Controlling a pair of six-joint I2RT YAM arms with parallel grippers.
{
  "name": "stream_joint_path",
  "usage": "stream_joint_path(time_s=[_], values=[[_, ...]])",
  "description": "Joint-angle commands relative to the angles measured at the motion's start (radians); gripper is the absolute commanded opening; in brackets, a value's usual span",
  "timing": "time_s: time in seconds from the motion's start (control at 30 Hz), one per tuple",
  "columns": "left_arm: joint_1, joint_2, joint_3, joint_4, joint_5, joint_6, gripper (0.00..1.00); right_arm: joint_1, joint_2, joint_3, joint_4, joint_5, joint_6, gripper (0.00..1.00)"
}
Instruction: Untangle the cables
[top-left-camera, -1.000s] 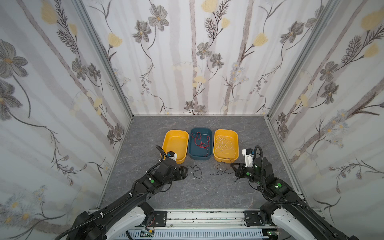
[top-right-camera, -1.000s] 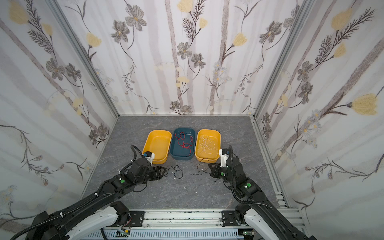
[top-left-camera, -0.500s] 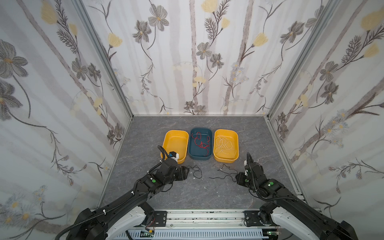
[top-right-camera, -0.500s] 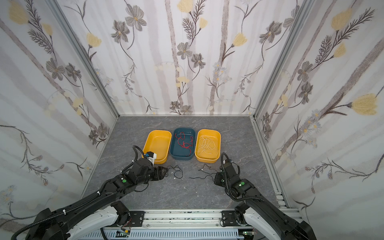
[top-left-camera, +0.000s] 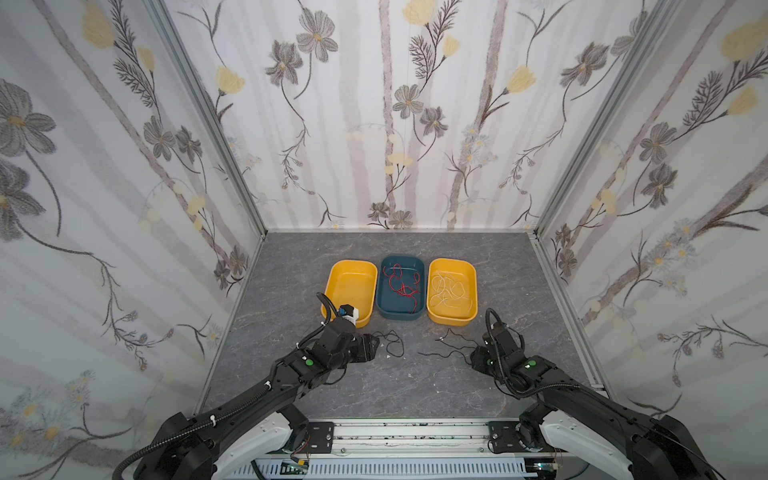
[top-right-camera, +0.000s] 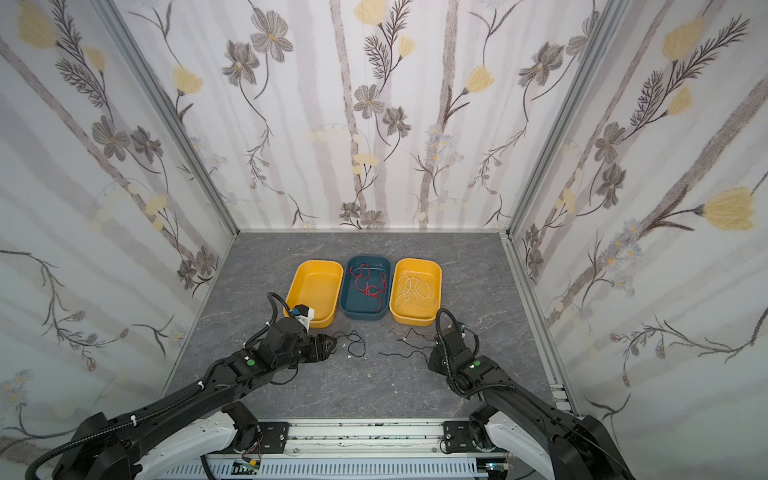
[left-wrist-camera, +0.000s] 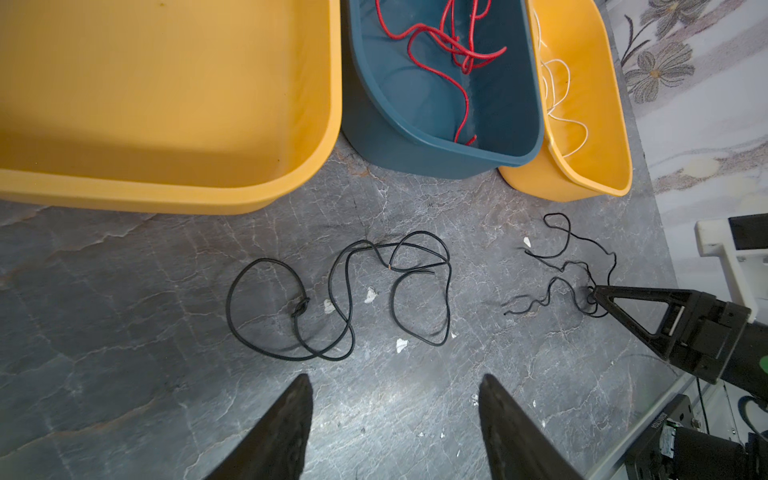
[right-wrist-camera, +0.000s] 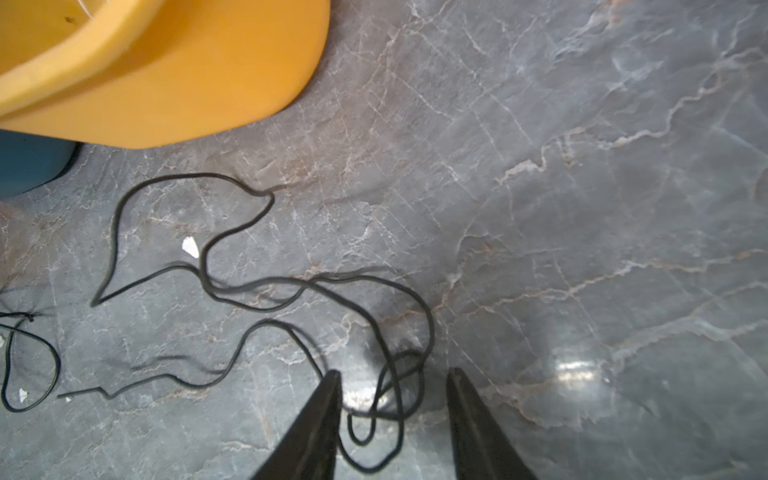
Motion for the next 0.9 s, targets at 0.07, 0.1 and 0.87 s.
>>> stream_joint_path(time_s=[0.07, 0.1, 0.87], values=[[0.001, -0.012, -0.017, 0.028, -0.006, -0.008, 0.66, 0.005, 0.033, -0.001, 0.119, -0.029, 0.015, 0.16], [0.001, -0.012, -0.019, 0.028, -0.007, -0.011, 0.66, 0.006, 0.037, -0.002, 0.122, -0.026, 0.012, 0.14], [-0.035, 0.006, -0.006, 0.243, 0.216, 0.062, 0.73, 0.048, -0.132, 0.078, 0.322, -0.380, -0.199, 0.00]])
